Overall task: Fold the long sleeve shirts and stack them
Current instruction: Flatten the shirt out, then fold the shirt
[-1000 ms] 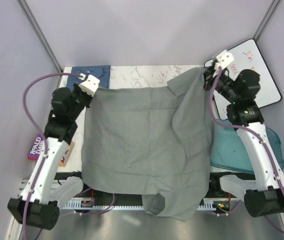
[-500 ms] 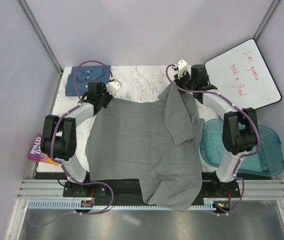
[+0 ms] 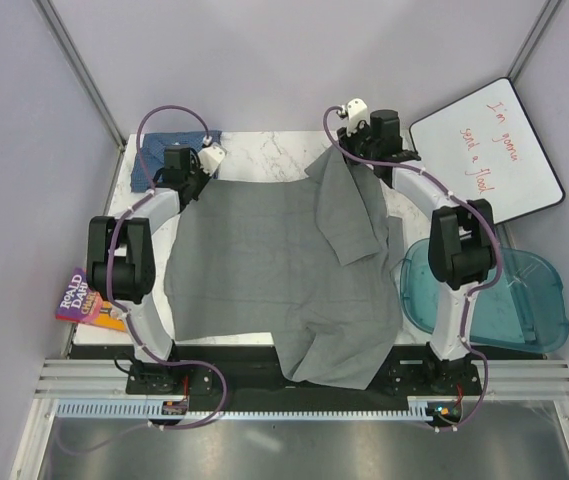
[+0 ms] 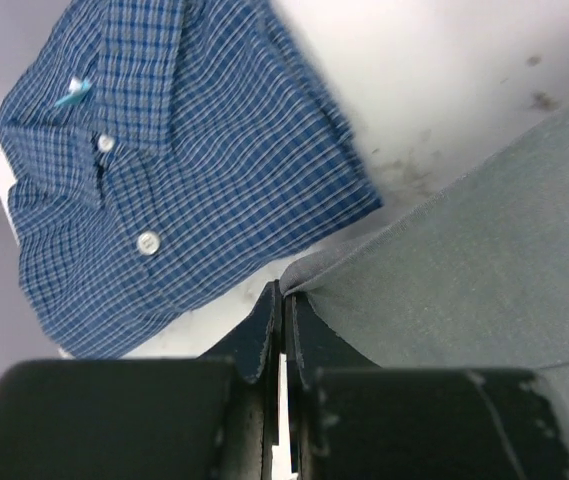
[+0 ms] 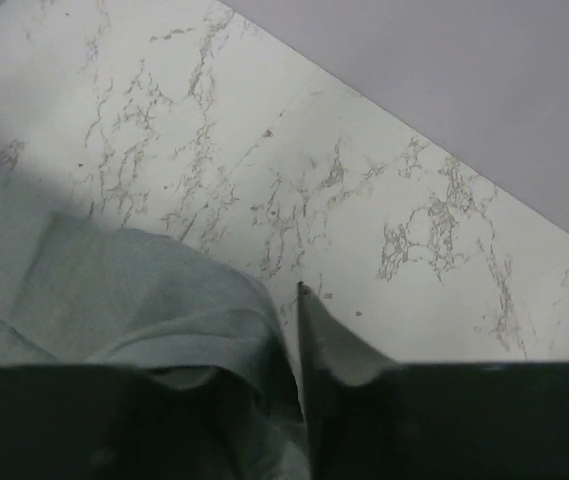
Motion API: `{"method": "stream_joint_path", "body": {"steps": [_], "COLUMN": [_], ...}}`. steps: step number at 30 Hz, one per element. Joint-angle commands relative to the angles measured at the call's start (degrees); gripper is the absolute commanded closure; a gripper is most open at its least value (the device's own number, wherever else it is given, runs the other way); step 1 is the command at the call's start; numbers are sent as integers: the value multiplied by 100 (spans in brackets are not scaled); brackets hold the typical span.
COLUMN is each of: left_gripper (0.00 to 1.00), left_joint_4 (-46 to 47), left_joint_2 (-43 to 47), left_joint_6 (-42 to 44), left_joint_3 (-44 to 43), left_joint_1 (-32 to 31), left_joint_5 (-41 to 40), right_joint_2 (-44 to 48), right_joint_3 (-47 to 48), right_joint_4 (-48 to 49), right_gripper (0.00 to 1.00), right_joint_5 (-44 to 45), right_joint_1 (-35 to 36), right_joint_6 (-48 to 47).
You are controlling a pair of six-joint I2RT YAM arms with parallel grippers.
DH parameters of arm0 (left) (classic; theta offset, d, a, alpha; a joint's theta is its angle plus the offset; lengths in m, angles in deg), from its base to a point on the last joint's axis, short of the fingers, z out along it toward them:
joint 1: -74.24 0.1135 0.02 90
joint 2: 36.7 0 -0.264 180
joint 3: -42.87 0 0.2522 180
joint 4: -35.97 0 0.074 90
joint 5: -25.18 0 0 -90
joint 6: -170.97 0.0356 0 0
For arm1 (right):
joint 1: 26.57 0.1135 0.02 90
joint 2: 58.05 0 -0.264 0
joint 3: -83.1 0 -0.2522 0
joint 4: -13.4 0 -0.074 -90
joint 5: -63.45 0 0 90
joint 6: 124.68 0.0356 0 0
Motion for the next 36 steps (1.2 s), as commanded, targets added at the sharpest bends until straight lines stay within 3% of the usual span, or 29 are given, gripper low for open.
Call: {"method": "stream_joint_path", "body": {"steps": [1, 3, 7, 12, 13, 16, 22, 26, 36], "left_gripper": [98, 97, 92, 84, 74, 59, 48, 39, 38], "left_joint_4": [-359, -516, -930, -1255, -1386, -1739, -2081, -2407, -2688], "left_joint_2": [-51, -104, 98, 598, 782, 1038, 1574, 1829, 2172], "left_joint_6": [368, 175, -238, -414, -380, -414, -572, -669, -854], "left_joint_3": [-379, -520, -854, -705, -574, -302, 226, 367, 648], "left_joint_1": [176, 273, 422, 484, 484, 484, 484, 484, 484], "left_joint_5": [-122, -36, 149, 359, 647, 879, 1440, 1844, 2276], "right_joint_2": [-380, -486, -180, 348, 523, 770, 946, 1130, 1096], "right_joint_3": [531, 854, 1181, 1227, 1174, 910, 138, -871, -1701], "right_joint_4": [-172, -401, -883, -1920, -2305, -2860, -3372, -3355, -3074], "right_gripper": [51, 47, 29, 23, 23, 23, 33, 35, 36], "right_joint_5": [247, 370, 556, 319, 213, -51, -1175, -1405, -957], "right_joint_1": [92, 83, -31, -189, -198, -198, -216, -216, -224], "right_joint_6": [311, 321, 286, 39, 13, 153, 899, 1129, 1331]}}
